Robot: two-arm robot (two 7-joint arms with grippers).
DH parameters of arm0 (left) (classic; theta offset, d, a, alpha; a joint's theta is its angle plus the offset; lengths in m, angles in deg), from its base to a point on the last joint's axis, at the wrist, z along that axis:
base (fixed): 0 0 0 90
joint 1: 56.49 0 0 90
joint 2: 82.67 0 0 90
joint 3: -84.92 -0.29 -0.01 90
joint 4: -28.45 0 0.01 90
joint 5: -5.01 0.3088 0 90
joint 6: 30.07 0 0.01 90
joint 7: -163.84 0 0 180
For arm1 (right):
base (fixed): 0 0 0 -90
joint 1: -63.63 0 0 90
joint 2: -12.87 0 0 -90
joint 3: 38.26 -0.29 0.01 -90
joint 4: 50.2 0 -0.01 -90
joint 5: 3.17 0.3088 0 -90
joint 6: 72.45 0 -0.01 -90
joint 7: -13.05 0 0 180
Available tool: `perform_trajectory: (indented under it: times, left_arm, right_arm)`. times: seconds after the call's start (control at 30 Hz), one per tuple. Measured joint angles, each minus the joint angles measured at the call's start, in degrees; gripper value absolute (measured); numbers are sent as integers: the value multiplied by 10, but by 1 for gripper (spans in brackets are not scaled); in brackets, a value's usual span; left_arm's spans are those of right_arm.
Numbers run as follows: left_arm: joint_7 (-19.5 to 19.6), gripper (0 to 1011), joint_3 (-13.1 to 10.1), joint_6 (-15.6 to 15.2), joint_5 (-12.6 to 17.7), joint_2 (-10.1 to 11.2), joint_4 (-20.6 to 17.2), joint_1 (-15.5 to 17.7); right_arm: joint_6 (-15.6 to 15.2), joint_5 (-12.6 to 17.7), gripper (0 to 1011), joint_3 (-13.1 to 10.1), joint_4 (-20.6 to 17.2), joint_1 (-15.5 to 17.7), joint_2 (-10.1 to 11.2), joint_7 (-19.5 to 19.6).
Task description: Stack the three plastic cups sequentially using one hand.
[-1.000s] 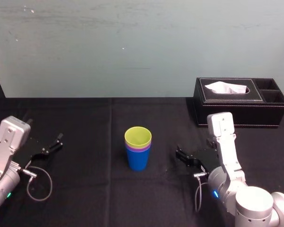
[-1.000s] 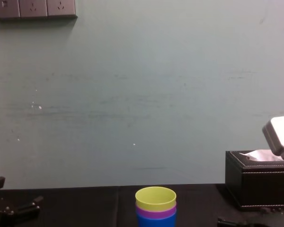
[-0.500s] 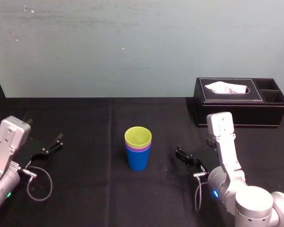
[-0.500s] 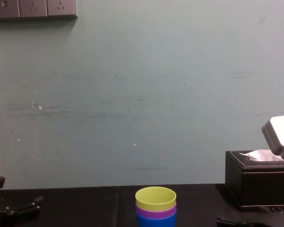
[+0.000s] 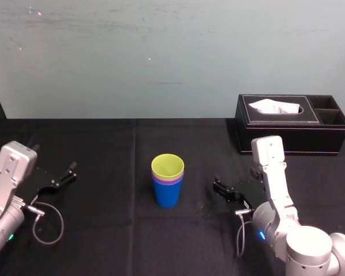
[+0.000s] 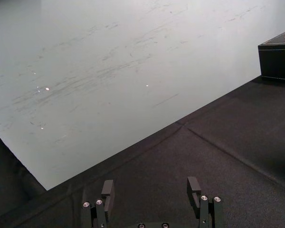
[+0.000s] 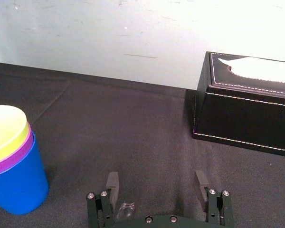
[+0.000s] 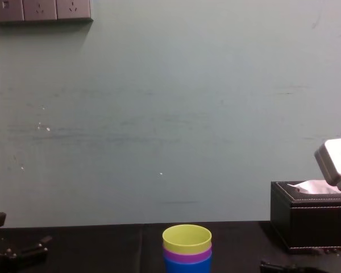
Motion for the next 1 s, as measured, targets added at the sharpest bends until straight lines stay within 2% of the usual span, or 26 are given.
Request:
perform_trajectory:
  times: [1.0]
  left_arm:
    - [0, 1000, 0, 0, 0, 0, 0, 0]
  right_arm:
    - [0, 1, 1003, 0, 0, 0, 0, 0]
